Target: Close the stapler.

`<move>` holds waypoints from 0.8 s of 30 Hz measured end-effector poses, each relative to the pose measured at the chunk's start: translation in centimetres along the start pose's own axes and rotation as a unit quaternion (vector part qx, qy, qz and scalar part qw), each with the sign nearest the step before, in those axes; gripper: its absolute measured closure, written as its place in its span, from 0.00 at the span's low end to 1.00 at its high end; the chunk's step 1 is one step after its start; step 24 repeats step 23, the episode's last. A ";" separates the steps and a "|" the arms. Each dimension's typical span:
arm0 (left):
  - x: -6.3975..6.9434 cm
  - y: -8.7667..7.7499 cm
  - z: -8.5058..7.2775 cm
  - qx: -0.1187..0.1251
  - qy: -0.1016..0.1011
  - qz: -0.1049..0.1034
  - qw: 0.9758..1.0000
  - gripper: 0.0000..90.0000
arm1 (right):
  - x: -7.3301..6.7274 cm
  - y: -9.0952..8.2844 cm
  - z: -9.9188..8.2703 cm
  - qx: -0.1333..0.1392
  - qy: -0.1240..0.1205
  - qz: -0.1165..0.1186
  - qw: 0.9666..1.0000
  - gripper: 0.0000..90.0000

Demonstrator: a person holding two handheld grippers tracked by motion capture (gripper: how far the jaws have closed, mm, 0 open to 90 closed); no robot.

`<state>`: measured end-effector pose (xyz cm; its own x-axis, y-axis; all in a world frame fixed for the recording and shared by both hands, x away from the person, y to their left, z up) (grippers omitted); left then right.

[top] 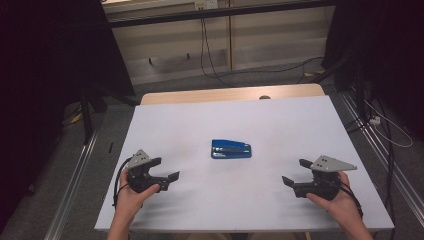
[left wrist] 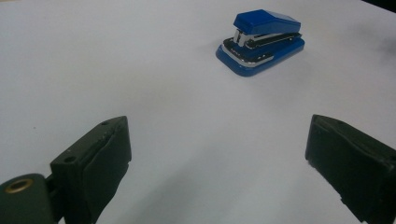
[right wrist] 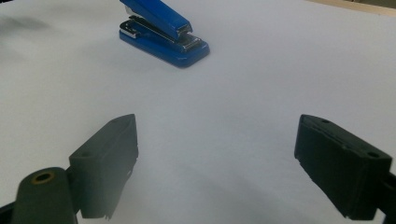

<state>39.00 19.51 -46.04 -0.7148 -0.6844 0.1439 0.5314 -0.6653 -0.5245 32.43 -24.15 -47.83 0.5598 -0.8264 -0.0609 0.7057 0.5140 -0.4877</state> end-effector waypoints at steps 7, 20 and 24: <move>-0.3 -0.5 -0.2 0.005 -0.008 0.004 1.000 0.08 | -0.1 0.1 0.0 -0.002 -0.003 0.002 1.000 0.16; -0.8 -0.7 -0.4 0.003 -0.011 0.011 1.000 0.08 | -0.4 0.4 -0.2 -0.010 -0.012 0.009 1.000 0.16; -0.7 -0.6 -0.4 0.001 -0.009 0.012 1.000 0.08 | -0.4 0.4 -0.3 -0.012 -0.011 0.010 1.000 0.16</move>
Point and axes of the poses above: each handheld gripper's, and its own axes: y roughly forward along the jaws, z roughly out of its top, x roughly to its right, the point moved 6 cm from there along y, roughly forward along the jaws
